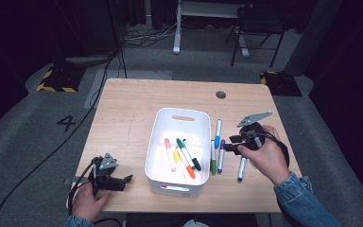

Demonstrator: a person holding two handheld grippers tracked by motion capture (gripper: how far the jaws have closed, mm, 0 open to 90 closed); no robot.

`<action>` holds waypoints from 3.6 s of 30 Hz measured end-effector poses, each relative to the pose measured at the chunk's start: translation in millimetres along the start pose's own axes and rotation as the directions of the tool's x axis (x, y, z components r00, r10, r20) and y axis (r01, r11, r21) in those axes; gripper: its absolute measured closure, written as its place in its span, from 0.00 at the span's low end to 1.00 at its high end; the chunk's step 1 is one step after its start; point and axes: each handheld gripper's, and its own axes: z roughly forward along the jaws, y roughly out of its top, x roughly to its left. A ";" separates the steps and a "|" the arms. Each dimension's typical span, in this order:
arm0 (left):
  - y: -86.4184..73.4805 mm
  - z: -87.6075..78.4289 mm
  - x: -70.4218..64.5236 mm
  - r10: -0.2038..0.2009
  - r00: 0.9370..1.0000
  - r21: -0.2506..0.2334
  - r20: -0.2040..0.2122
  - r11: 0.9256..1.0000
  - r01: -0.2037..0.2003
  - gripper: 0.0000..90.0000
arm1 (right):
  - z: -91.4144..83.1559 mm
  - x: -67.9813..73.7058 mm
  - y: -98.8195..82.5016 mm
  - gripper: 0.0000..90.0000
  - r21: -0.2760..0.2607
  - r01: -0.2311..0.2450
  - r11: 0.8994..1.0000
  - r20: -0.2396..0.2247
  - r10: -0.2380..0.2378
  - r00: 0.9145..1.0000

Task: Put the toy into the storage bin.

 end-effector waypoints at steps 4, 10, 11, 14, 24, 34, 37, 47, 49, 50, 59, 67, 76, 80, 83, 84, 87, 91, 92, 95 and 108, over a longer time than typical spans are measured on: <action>0.0 0.0 0.0 0.000 1.000 0.000 0.000 1.000 0.000 0.12 | 4.8 -11.5 -16.3 0.62 0.019 -0.040 0.999 0.018 0.039 0.999; 0.0 0.0 0.0 0.001 1.000 -0.001 -0.001 1.000 -0.001 0.12 | 15.4 -23.2 -40.0 0.60 0.050 -0.096 0.994 0.025 0.095 0.995; 0.0 0.0 0.0 0.000 1.000 0.000 0.000 1.000 0.000 0.12 | 17.6 -24.8 -44.1 0.60 0.056 -0.097 0.994 0.025 0.096 0.995; 0.0 0.0 0.0 0.000 1.000 -0.001 -0.001 1.000 0.000 0.12 | 24.0 -28.6 -55.5 0.60 0.074 -0.108 0.991 0.033 0.106 0.994; 0.0 0.0 0.0 0.001 1.000 0.000 0.000 1.000 -0.001 0.12 | 43.5 -39.9 -82.5 0.63 0.134 -0.176 0.975 0.090 0.165 0.982; 0.0 0.0 0.0 0.000 1.000 0.000 0.000 1.000 0.000 0.12 | 51.9 -45.5 -91.5 0.70 0.131 -0.282 0.950 0.124 0.266 0.956; 0.0 0.0 0.0 0.000 1.000 0.000 0.000 1.000 0.000 0.12 | 55.1 -46.3 -91.6 0.70 0.146 -0.292 0.945 0.140 0.273 0.952; -0.1 -0.1 -0.2 -0.003 1.000 0.002 0.001 1.000 0.003 0.12 | 62.4 -46.9 -91.3 0.73 0.190 -0.283 0.940 0.186 0.248 0.951; -0.1 -0.1 -0.2 -0.003 1.000 0.001 0.001 1.000 0.003 0.12 | 63.9 -46.3 -91.4 0.74 0.201 -0.281 0.938 0.188 0.245 0.951; 0.0 0.0 0.0 0.000 1.000 0.000 0.000 1.000 0.000 0.12 | 64.6 -46.2 -91.5 0.74 0.210 -0.280 0.937 0.186 0.243 0.952; 0.0 -0.1 -0.1 -0.002 1.000 0.001 0.000 1.000 0.002 0.12 | 71.0 -43.8 -87.5 0.73 0.274 -0.235 0.933 0.193 0.186 0.963; -0.1 -0.1 -0.2 -0.002 1.000 0.001 0.001 1.000 0.002 0.12 | 75.2 -43.3 -82.6 0.72 0.275 -0.193 0.942 0.193 0.143 0.971; -0.1 -0.1 -0.3 -0.001 1.000 0.000 0.000 1.000 0.001 0.12 | 77.9 -45.1 -74.7 0.80 0.328 -0.234 0.915 0.211 0.170 0.963; 0.0 -0.1 0.0 0.003 1.000 -0.002 -0.002 1.000 -0.003 0.12 | 80.2 -43.6 -70.2 0.85 0.358 -0.238 0.903 0.210 0.170 0.963; 0.0 -0.1 0.0 0.003 1.000 -0.002 -0.002 1.000 -0.003 0.12 | 80.2 -44.3 -70.2 0.85 0.353 -0.241 0.904 0.213 0.174 0.962; 0.0 -0.1 0.1 0.004 1.000 -0.001 -0.002 1.000 -0.004 0.12 | 79.8 -44.5 -70.6 0.85 0.351 -0.249 0.903 0.210 0.183 0.960; 0.0 -0.1 0.0 0.003 1.000 -0.002 -0.002 1.000 -0.003 0.12 | 78.2 -46.8 -73.0 0.86 0.339 -0.253 0.906 0.196 0.195 0.961; 0.0 -0.1 0.0 0.003 1.000 -0.002 -0.002 1.000 -0.003 0.12 | 72.3 -47.3 -74.4 0.86 0.304 -0.266 0.915 0.178 0.220 0.959; 0.0 -0.1 -0.1 0.001 1.000 -0.001 0.000 1.000 -0.001 0.12 | 70.2 -47.2 -74.0 0.86 0.293 -0.265 0.919 0.173 0.221 0.960; 0.0 -0.1 -0.1 0.002 1.000 -0.001 0.000 1.000 -0.002 0.12 | 62.3 -46.8 -71.1 0.86 0.269 -0.255 0.929 0.154 0.219 0.963; 0.4 0.7 0.4 0.002 1.000 -0.002 0.000 1.000 -0.002 0.12 | 20.9 -35.3 -48.0 0.86 0.101 -0.192 0.976 0.068 0.185 0.980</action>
